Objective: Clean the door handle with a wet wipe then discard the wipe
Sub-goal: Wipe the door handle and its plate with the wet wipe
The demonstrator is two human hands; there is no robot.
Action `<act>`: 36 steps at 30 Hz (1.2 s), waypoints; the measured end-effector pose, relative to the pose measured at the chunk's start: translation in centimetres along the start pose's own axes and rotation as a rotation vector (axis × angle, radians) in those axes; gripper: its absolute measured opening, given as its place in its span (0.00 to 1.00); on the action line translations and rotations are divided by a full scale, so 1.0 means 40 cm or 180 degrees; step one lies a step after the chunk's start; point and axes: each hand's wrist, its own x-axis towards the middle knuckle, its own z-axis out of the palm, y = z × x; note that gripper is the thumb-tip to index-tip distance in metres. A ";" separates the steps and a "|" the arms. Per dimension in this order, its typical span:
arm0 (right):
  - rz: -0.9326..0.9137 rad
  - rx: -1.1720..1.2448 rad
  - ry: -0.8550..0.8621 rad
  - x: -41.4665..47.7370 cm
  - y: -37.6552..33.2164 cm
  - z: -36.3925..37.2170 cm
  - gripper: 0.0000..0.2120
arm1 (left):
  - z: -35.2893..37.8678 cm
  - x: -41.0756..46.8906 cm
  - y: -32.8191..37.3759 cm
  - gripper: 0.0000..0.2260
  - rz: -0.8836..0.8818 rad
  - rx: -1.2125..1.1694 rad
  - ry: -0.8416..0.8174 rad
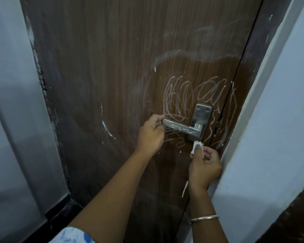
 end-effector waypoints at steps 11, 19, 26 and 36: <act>-0.1469 -0.0696 0.0043 0.008 -0.128 -0.014 0.11 | 0.001 0.001 -0.005 0.18 0.0007 -0.0140 -0.0044; -0.2294 -0.2310 -0.1050 0.103 -0.212 0.016 0.12 | -0.001 -0.005 0.002 0.18 -0.0011 -0.0186 -0.0097; -0.1740 -0.2812 -0.1663 0.130 -0.248 0.015 0.17 | -0.002 -0.001 -0.001 0.18 -0.0043 -0.0080 -0.0064; -0.1841 -0.2753 -0.1754 0.122 -0.257 -0.010 0.12 | -0.001 -0.010 0.015 0.18 -0.0062 -0.0024 -0.0057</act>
